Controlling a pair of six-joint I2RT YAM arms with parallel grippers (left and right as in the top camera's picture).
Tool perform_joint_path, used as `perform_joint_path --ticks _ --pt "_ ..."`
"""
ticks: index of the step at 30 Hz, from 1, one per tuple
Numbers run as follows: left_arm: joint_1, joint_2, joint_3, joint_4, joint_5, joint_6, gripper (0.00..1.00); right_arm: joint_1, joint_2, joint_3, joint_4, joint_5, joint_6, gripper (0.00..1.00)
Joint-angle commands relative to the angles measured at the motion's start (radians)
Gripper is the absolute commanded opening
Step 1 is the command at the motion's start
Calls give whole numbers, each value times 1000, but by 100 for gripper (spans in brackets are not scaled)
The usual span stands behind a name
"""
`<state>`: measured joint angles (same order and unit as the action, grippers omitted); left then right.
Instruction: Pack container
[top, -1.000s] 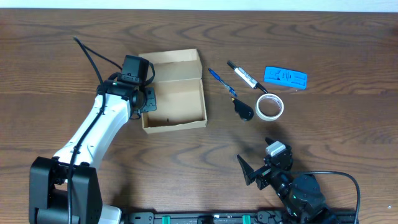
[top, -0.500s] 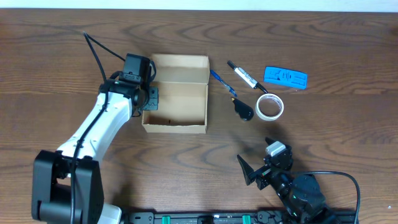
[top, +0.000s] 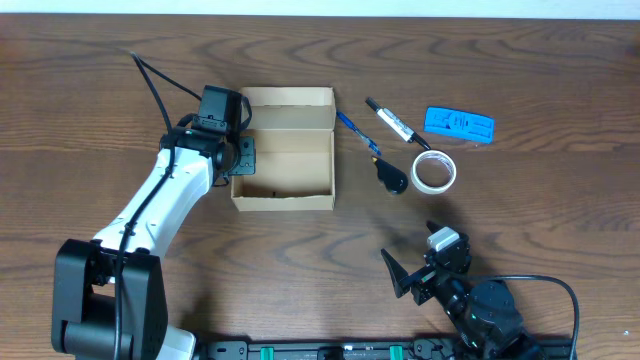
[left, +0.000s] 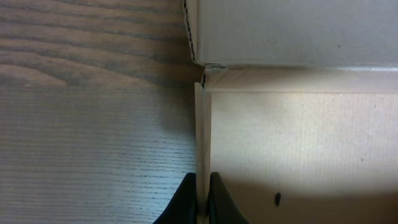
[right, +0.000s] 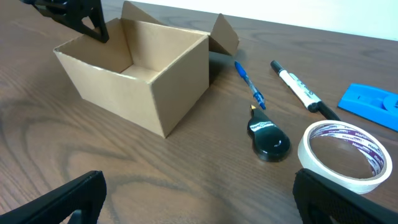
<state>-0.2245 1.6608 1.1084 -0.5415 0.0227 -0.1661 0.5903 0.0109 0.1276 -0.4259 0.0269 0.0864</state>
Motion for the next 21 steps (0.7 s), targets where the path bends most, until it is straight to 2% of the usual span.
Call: perform_joint_path --ticks 1,6,7,8,9,10,11,12,15,21 --pt "0 10 5 4 -4 -52 6 -9 -6 -5 1 7 -13 99" --pt "1 11 5 5 -4 -51 6 -9 -5 -5 1 6 -13 99" --pt "1 11 5 5 -4 -47 15 -9 -5 -5 1 6 -13 99" --pt "2 11 5 6 -4 -39 42 -9 -5 -5 1 7 -13 99" --pt "2 11 5 8 -4 -28 61 -9 -5 -5 1 6 -13 99" --pt "2 11 6 8 -4 -16 84 -9 -5 -5 1 6 -13 99" --pt "2 10 9 5 -4 -6 93 -9 -5 -5 1 6 -13 99" --pt "2 9 16 -6 -3 2 97 -9 -5 -5 1 6 -13 99" --pt "2 -3 50 -58 -3 2 95 -9 -5 -5 1 6 -13 99" --pt "1 -66 198 -282 -2 3 95 -9 -6 -5 1 6 -13 99"
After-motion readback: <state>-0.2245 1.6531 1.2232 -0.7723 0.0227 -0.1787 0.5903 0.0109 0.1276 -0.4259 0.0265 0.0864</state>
